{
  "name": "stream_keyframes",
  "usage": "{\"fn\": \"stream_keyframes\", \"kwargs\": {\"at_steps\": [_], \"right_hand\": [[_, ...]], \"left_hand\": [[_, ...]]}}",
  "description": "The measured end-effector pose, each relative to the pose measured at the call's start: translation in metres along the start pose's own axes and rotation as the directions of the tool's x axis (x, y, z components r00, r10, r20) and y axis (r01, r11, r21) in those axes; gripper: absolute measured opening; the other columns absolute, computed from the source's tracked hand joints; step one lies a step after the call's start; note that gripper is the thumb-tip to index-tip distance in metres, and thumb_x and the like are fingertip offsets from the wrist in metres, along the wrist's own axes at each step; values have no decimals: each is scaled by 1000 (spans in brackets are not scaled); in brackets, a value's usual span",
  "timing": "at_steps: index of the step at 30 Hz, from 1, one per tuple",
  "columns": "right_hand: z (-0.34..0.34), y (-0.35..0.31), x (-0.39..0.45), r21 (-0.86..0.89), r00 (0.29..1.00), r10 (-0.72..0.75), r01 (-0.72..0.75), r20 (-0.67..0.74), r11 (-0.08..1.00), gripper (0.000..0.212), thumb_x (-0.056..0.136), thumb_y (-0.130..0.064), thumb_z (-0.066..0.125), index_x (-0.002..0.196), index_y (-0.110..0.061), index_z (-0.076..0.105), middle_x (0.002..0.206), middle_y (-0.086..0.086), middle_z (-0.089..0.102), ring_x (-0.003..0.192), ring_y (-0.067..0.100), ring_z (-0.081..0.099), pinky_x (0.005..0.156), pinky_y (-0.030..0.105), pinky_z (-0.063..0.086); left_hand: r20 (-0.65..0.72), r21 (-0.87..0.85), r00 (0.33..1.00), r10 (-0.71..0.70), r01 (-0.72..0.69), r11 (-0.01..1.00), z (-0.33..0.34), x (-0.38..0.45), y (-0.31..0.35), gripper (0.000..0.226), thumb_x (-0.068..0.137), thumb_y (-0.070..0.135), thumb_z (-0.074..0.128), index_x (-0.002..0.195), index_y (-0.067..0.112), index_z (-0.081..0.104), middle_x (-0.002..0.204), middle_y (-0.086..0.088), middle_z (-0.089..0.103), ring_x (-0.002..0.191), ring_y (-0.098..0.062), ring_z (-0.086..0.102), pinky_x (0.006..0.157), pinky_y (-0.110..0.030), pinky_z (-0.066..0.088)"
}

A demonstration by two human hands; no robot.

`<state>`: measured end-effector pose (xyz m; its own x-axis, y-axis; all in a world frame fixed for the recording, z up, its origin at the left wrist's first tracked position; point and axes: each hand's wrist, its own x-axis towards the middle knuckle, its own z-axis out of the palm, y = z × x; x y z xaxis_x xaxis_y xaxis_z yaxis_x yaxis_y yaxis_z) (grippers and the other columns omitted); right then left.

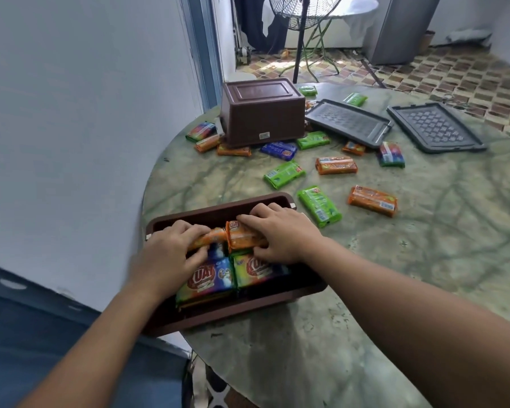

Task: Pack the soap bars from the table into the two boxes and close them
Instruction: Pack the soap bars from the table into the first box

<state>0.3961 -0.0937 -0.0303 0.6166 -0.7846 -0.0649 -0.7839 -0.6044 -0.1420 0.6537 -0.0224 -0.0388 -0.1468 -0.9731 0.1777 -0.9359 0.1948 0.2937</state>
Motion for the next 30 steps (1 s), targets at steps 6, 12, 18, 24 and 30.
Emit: {"fn": "stream_keyframes", "kwargs": {"at_steps": [6,12,18,24,30], "right_hand": [[1,2,1,46,1000,-2,1,18,999,66,85,-58,52,150,-48,42,140,-11,46,122,19,52,93,45,52],[2,4,2,73,1000,2,-3,5,997,68,82,-58,58,147,-50,43,139,-11,47,122,18,53,93,44,52],[2,4,2,74,1000,5,-4,-5,997,67,83,-57,61,147,-49,45,139,-12,47,122,17,53,92,41,51],[2,4,1,96,1000,4,-3,-6,995,64,83,-57,55,146,-50,46,139,-14,49,122,16,54,90,40,53],[2,2,-1,120,999,6,-1,-39,993,56,89,-58,47,144,-50,49,138,-15,53,124,14,52,89,42,54]], "left_hand": [[6,-45,999,-50,50,998,0,2,-4,52,98,61,32,144,46,51,89,13,67,83,-15,57,76,-39,45],[45,64,996,-81,78,995,4,11,-7,63,95,69,19,147,48,46,100,11,51,99,-14,44,90,-38,41],[44,149,999,-5,-1,989,5,6,-7,64,83,74,59,139,43,52,121,11,54,117,-17,45,100,-42,40],[83,117,997,-2,-8,993,3,6,-7,54,81,60,69,132,45,60,126,18,57,119,-11,46,103,-41,35],[45,71,999,-14,11,997,3,5,-7,35,81,46,78,115,39,73,126,17,60,119,-14,50,100,-43,39]]}}
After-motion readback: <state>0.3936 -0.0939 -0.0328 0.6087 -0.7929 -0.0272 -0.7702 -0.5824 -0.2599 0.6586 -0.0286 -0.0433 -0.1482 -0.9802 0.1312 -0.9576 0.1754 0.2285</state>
